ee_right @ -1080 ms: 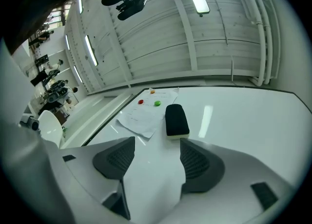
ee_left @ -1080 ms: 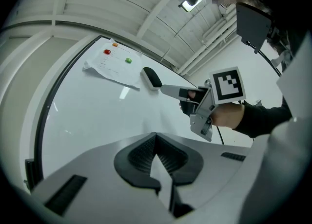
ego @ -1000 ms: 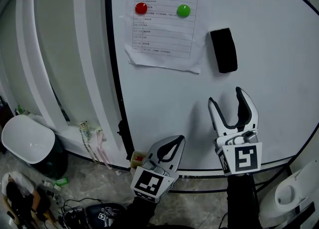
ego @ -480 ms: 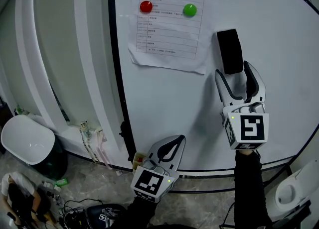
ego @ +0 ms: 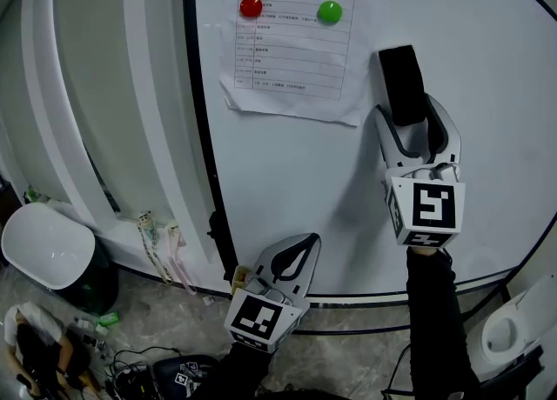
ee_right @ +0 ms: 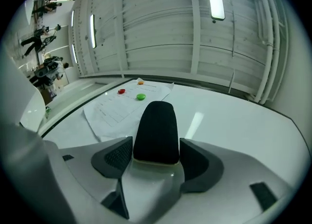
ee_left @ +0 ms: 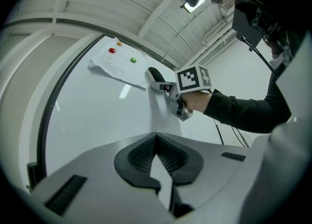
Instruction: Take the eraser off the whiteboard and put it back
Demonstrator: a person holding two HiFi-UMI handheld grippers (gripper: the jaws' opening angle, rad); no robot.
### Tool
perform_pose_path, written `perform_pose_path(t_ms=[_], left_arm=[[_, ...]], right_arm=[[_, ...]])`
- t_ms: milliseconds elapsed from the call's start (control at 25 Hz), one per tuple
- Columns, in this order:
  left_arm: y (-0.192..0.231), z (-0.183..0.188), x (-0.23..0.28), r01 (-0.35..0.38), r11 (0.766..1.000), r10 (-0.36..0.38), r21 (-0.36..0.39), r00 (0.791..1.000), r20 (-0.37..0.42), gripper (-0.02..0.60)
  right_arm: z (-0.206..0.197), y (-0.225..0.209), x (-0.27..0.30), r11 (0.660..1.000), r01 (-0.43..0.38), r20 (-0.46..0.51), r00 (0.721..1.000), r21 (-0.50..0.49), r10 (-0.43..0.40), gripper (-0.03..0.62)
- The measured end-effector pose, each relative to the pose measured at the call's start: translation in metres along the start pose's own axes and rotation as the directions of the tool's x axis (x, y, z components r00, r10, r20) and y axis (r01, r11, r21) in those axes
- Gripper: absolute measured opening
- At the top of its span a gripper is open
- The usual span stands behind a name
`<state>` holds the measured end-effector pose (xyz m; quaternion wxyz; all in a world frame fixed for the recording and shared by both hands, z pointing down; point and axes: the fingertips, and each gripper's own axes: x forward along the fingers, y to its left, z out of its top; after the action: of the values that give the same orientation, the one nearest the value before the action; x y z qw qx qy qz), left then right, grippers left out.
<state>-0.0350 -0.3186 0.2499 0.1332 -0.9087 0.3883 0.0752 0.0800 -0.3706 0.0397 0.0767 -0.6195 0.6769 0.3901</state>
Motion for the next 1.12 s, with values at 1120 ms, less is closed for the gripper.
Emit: perform_pose_path(t_ms=[1120], left_arm=[[-0.014,-0.003,-0.004,-0.034,0.999,0.034,-0.015,0.999,-0.015,0.006]], right_arm=[[0.011,-0.009,-0.034,0.997,-0.027,0.039,0.999,0.073,0.024,0.276]])
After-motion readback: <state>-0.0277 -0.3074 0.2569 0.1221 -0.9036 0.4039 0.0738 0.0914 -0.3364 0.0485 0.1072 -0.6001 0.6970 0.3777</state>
